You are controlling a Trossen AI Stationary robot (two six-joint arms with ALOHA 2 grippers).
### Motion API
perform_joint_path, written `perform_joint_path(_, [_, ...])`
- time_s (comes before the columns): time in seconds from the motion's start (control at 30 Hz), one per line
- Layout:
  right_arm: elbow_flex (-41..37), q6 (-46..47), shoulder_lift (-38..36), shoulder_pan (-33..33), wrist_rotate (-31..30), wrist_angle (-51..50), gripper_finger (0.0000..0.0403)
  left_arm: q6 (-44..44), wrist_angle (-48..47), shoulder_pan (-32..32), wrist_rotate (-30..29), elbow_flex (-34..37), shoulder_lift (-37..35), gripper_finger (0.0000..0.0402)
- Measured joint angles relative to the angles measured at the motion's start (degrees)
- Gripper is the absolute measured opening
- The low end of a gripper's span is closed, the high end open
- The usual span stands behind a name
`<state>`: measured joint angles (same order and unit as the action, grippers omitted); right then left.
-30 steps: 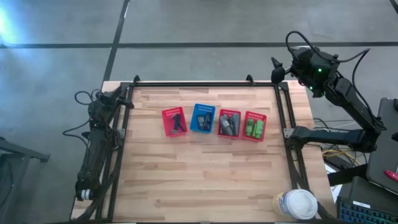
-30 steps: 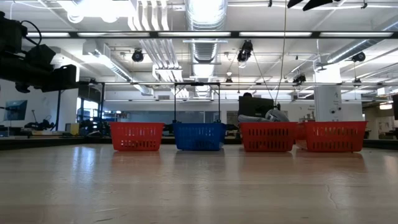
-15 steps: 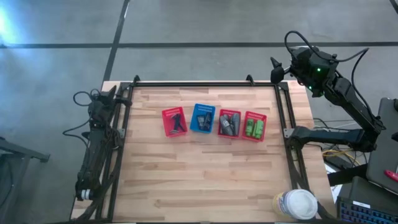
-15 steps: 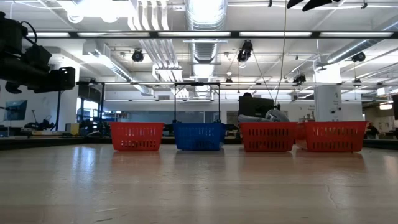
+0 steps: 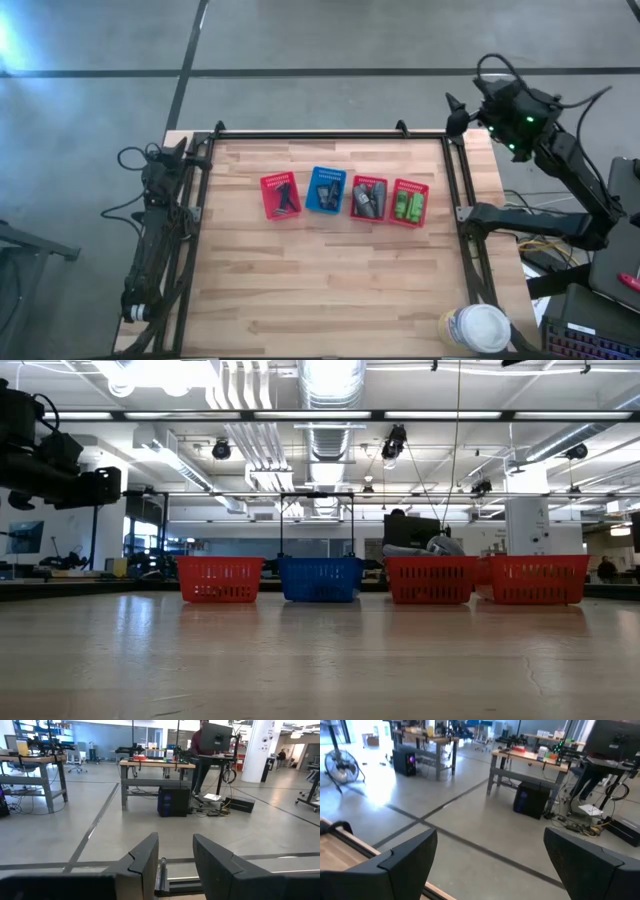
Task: Pick & Place Travel size toiletries
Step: Return to Home Position
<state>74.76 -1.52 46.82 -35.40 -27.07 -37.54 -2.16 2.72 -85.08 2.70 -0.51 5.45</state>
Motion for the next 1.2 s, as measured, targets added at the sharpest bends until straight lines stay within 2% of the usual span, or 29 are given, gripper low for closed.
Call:
perform_joint_path(0.27, [0.0,0.0,-3.7,0.0,0.0,0.1,0.0364,0.0,-0.2,0.0,0.0,0.0,0.0,0.0126])
perform_joint_path(0.37, [0.0,-4.2,-4.1,0.0,-0.1,-0.1,0.0363,0.0,-0.2,0.0,0.0,0.0,0.0,0.0126])
perform_joint_path(0.43, [-0.6,-2.2,-4.8,0.3,-0.1,-0.9,0.0364,0.0,-0.2,0.0,0.0,0.0,0.0,0.0126])
perform_joint_path(0.53, [-4.5,4.7,-7.4,0.7,0.2,-1.0,0.0363,0.0,-0.2,0.0,0.0,0.0,0.0,0.0126])
perform_joint_path(0.63, [-13.0,8.6,-13.1,0.6,1.9,2.8,0.0364,0.0,-0.2,0.0,0.0,0.0,0.0,0.0126])
perform_joint_path(0.8, [-29.9,8.1,-24.3,-0.5,7.5,17.1,0.0364,0.0,-0.2,0.0,0.0,0.0,0.0,0.0126])
perform_joint_path(1.0, [-44.8,0.1,-32.2,-4.4,21.5,37.4,0.0363,0.0,-0.2,0.0,0.0,0.0,0.0,0.0126])
perform_joint_path(1.13, [-52.0,-3.3,-36.2,-10.4,31.3,46.2,0.0364,0.0,-0.2,0.0,0.0,0.0,0.0,0.0126])
perform_joint_path(1.2, [-54.3,-1.7,-38.0,-15.0,33.5,49.0,0.0364,0.0,-0.2,0.0,0.0,0.0,0.0,0.0126])
